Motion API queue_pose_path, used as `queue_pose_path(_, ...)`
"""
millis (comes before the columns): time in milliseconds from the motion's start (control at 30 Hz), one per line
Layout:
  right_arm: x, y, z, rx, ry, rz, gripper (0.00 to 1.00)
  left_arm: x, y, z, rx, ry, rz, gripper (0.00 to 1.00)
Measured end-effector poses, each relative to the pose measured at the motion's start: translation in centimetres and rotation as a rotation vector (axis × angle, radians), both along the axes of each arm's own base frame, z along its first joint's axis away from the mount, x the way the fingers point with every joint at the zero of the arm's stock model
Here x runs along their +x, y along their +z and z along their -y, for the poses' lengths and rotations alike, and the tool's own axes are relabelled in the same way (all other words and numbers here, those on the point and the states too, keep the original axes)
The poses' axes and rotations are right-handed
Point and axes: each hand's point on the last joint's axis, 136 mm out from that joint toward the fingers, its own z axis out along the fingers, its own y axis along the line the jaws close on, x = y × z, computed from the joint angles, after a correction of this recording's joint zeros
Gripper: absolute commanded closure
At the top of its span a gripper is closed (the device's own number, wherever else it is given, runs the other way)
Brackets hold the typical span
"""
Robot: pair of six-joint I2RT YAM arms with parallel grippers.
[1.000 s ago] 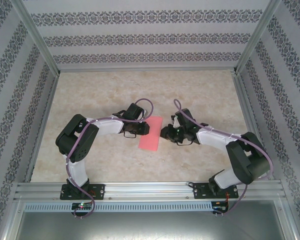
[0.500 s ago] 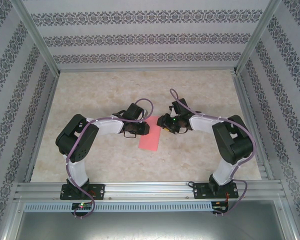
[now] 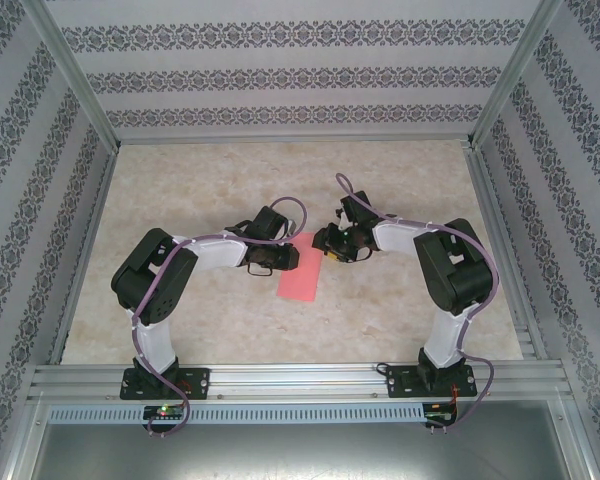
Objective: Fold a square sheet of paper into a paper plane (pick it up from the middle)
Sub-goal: Pick up the paper from the center of the table.
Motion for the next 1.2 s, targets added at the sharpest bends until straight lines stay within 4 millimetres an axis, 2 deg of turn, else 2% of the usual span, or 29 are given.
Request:
queue_pose_path(200,0.0,0.1,-0.1,0.021,0.002,-0.01,0.57,0.0,0.0,0.0,0.0,0.0,0.0,0.75)
queue_pose_path(800,1.3,1.7,-1.9,0.127,0.034,0.06,0.58,0.0,0.0,0.0,-0.001,0.0,0.001,0.75)
queue_pose_path(967,1.3,2.0,-2.6,0.153,0.055,0.072,0.62,0.0,0.0,0.1,-0.004,-0.001,0.001,0.74)
queue_pose_path(1200,0.9,1.3,-3.1,0.17,0.078,0.056,0.71,-0.1,0.2,0.2,-0.014,-0.006,-0.004,0.72)
